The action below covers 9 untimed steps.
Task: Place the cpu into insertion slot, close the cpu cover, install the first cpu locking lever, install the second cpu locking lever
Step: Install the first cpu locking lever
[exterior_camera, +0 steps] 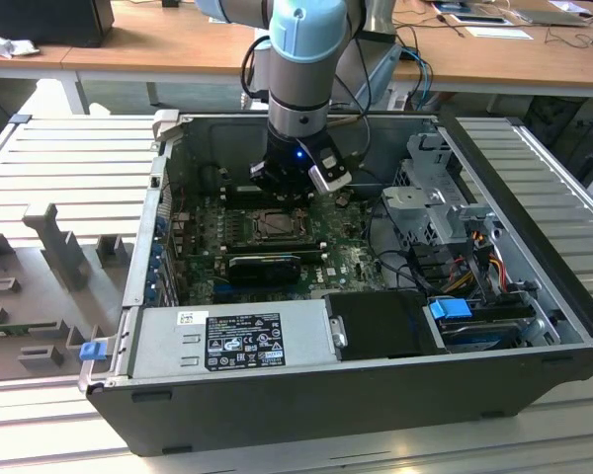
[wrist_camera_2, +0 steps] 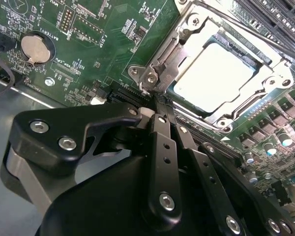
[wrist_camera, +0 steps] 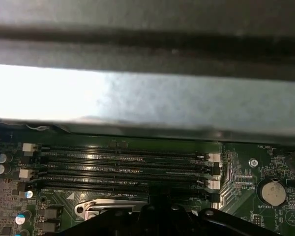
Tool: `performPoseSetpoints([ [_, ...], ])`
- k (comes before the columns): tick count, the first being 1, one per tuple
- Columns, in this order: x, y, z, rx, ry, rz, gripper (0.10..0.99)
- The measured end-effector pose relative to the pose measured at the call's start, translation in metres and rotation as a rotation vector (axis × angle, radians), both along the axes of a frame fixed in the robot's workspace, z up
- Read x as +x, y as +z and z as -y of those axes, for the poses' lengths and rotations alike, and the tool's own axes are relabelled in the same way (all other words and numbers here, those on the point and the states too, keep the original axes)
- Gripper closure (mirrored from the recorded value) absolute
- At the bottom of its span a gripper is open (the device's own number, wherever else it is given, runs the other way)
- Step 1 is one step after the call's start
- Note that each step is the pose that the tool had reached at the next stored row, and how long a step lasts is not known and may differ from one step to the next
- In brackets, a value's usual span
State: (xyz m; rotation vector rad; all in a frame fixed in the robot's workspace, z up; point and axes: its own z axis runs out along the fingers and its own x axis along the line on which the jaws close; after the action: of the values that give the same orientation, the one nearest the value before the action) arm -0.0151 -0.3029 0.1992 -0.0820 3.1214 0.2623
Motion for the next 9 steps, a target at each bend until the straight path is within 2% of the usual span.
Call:
performPoseSetpoints([
  [2, 0.0000, 0.0000, 0.0000, 0.006, 0.000, 0.0001, 0.980],
  [5, 0.0001, 0.0030, -0.0002, 0.008, 0.000, 0.0004, 0.980],
  [9, 0.0000, 0.0178, 0.0000, 0.006, 0.000, 0.0001, 0.980],
])
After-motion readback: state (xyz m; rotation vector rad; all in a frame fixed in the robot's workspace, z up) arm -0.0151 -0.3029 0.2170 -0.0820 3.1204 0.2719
